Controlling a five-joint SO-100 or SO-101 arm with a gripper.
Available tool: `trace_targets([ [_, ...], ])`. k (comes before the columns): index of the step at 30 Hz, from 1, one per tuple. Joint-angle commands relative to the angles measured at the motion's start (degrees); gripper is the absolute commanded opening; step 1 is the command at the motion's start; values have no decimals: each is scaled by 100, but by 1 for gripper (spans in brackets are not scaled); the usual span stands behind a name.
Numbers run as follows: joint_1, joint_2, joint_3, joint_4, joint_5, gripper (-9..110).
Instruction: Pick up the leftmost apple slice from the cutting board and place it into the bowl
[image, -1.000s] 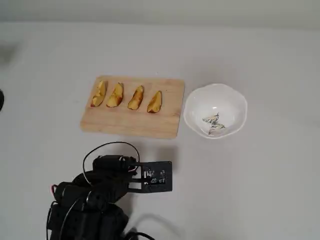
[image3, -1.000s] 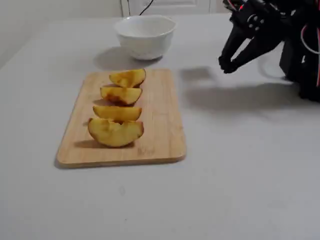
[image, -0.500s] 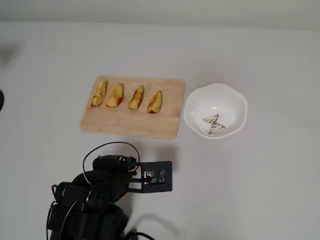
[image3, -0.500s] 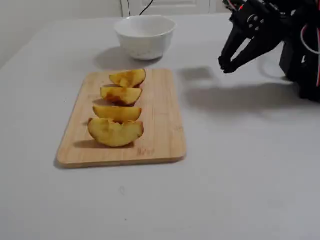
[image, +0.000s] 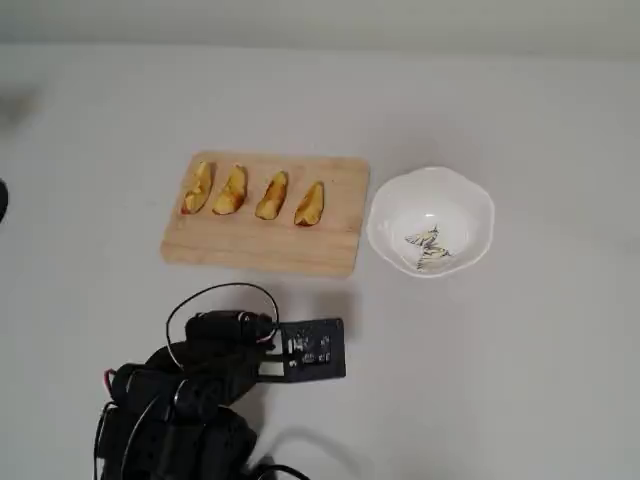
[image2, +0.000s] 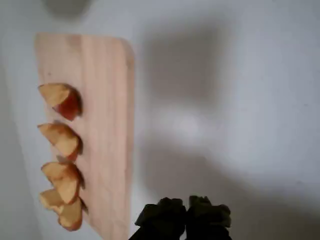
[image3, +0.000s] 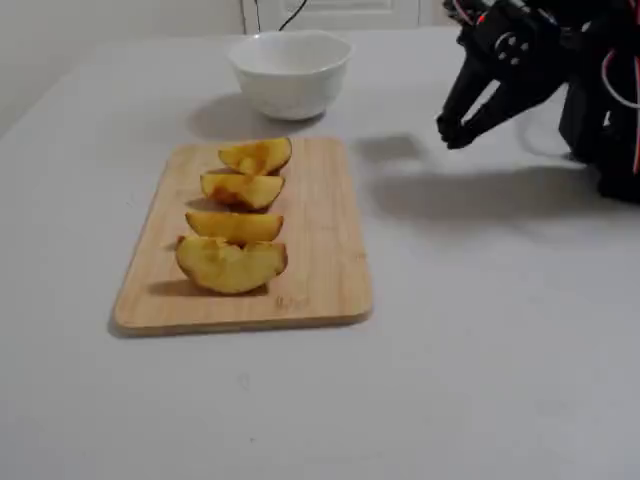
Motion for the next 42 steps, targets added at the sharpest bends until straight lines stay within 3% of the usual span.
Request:
trace_targets([
  [1, -193, 44, -413, -466, -264, 0],
  [8, -1151, -624, -1995, -703, -1784, 1],
  [19, -2602, -6803, -7181, 0, -2435, 9],
  [28, -2892, -9659, -9896, 729, -2610, 22],
  [42, -2812, -11522, -11013, 606, -2804, 27],
])
